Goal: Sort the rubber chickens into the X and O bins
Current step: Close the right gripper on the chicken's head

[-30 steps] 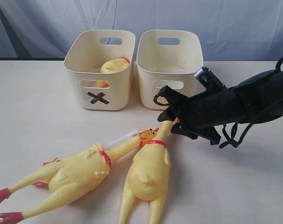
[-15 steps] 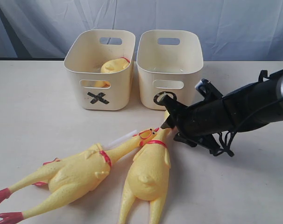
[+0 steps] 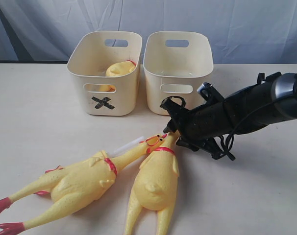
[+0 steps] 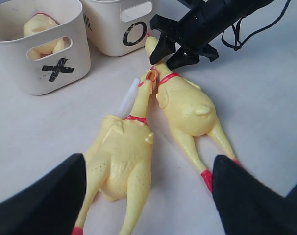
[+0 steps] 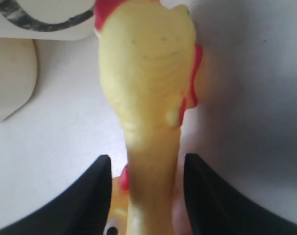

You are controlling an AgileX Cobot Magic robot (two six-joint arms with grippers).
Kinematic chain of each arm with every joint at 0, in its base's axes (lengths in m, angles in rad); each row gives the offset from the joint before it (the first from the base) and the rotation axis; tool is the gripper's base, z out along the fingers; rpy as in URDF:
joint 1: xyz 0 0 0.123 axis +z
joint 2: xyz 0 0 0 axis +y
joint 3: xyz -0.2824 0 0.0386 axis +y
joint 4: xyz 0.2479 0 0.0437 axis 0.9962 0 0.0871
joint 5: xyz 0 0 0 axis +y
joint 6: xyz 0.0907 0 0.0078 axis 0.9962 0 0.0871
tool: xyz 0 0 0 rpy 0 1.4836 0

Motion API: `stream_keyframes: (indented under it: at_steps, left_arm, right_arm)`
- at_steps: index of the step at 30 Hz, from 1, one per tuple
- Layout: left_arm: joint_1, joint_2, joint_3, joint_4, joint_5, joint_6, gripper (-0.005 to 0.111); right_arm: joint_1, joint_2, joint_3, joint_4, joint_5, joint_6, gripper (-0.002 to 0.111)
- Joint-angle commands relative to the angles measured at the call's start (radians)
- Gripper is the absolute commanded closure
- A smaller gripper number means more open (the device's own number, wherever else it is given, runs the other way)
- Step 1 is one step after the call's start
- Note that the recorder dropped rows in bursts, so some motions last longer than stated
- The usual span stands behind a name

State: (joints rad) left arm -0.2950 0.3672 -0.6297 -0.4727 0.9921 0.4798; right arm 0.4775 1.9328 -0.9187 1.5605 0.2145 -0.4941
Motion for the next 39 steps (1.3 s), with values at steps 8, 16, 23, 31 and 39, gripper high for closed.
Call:
stream_keyframes:
  at_steps: [8, 16, 23, 31, 39]
  left_arm:
    - [0.003, -0.006, 0.002, -0.001, 0.005, -0.005, 0.039]
    - [0.003, -0.006, 0.002, -0.001, 0.005, -0.005, 0.039]
    - [0.003, -0.006, 0.002, -0.001, 0.005, -0.005, 0.039]
    - [0.003, -0.006, 0.002, -0.001, 0.005, -0.005, 0.039]
    - [0.003, -0.006, 0.002, -0.001, 0.005, -0.005, 0.039]
  right_arm:
    - [0.002, 0.037, -0.004, 0.017, -0.005, -0.003, 0.092]
    - [0.002, 0.037, -0.004, 0.021, -0.003, -0.003, 0.109]
    - [0.002, 0.037, -0.004, 0.023, 0.031, 0.001, 0.109]
    - [0.002, 0.035, -0.004, 0.041, 0.087, 0.001, 0.109]
    - [0.002, -0.008, -0.004, 0.037, 0.094, 0.001, 0.109]
